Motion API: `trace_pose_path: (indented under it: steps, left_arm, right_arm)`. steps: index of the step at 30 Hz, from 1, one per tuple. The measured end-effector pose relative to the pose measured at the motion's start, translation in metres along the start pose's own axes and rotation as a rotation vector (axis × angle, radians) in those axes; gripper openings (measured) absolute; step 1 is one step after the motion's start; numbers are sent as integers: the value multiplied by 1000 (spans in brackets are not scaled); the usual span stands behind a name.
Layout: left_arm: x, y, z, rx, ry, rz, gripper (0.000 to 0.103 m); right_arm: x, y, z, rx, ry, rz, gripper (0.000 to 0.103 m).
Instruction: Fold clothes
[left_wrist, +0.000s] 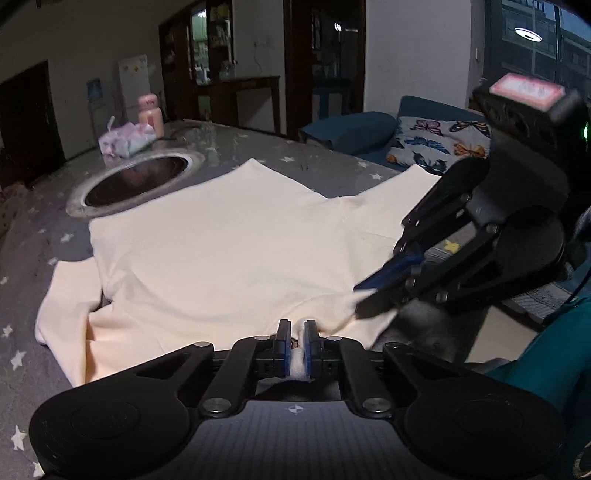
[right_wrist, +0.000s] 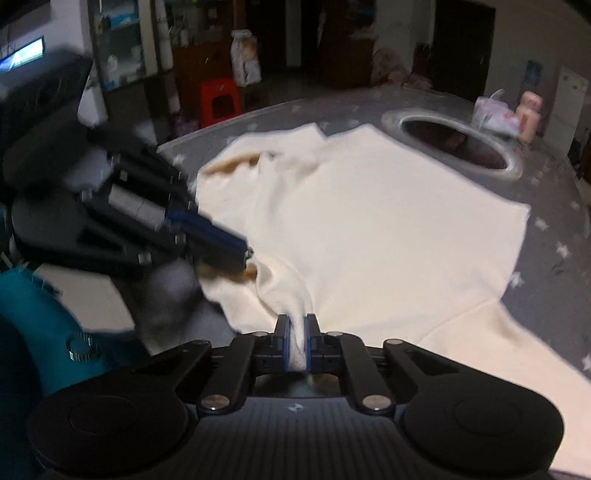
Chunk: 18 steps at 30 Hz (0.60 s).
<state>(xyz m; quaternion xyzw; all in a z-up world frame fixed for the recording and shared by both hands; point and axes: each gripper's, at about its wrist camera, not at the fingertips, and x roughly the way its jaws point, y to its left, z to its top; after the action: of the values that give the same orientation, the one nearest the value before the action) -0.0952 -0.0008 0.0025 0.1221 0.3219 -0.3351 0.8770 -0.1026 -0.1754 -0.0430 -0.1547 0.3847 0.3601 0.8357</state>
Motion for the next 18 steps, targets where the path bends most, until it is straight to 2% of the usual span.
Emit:
trace_pose_path:
  steps: [2,6,9,13,16,18]
  left_arm:
    - [-3,6,5,-19,-20,14,11]
    - [2,24,12,-65,-32,97,11]
    - [5,37,17,-100,-41,160,11]
    - [9,54,23,-147,-53,244,12]
    - [13,82,29,-192,-42,378,13]
    - [19,103,30,-224,-24,429,13]
  right_arm:
    - [-3,2,2,-13,-5,13,18]
    - [-18,-7,13,11,-56,46,18]
    - [-21,-18,20,63,-95,37,18]
    - [-3,-23,20,94,-99,28,18]
    - [17,-18,17,85,-57,55,18]
    - [19,-14,17,59,-57,43,18]
